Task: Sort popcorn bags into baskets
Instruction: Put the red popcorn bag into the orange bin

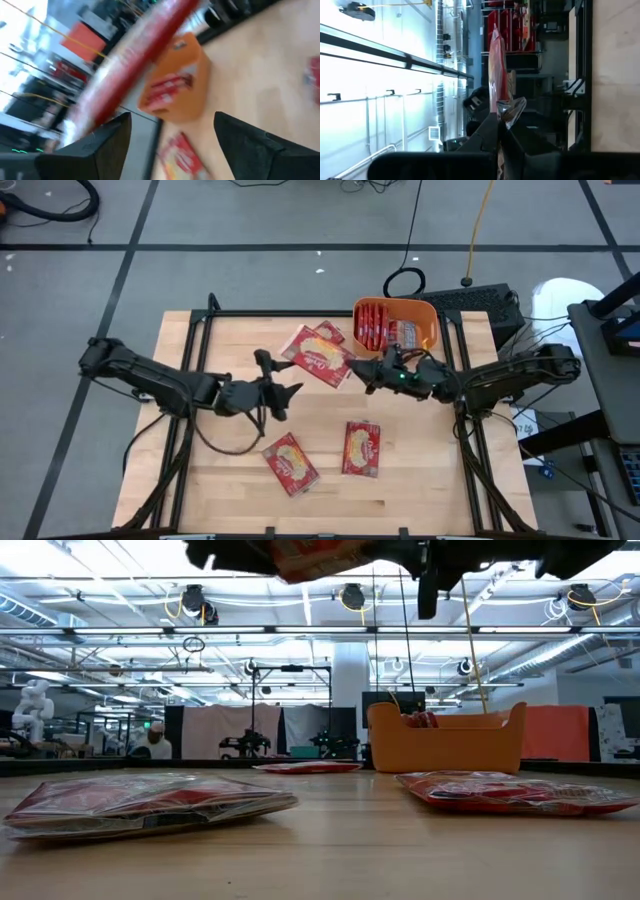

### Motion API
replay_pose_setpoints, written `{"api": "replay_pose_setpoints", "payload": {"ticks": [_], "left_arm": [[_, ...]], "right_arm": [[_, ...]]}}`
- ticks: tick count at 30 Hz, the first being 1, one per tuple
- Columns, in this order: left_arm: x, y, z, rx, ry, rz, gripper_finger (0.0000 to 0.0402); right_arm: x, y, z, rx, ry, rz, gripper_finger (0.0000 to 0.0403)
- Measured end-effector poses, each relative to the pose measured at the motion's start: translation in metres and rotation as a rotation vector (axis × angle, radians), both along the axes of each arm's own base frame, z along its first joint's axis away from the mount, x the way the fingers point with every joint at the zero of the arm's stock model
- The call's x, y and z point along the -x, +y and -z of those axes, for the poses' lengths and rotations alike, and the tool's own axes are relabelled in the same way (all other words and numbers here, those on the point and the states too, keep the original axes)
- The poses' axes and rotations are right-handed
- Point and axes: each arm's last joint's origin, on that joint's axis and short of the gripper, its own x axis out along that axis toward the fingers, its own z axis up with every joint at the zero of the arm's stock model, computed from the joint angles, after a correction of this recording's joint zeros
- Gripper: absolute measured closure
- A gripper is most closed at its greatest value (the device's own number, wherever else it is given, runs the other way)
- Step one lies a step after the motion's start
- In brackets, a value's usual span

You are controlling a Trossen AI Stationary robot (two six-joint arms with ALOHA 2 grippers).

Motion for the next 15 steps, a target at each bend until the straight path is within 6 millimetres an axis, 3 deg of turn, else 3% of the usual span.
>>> {"api": "replay_pose_setpoints", "payload": {"ticks": [7,15], "left_arm": [[-0.006,-0.001,-0.007,-0.039,-0.07,-0.006,0.0132],[-0.001,-0.012,-0.003,-0.013,-0.044,0.026,0.0133]], "right_arm": [[0.0,0.001,0.0,-0.014,-0.006,-0.006,0.0403],[0.001,-0.01,-0.002,0.0,-0.004,0.067,0.0403]]}}
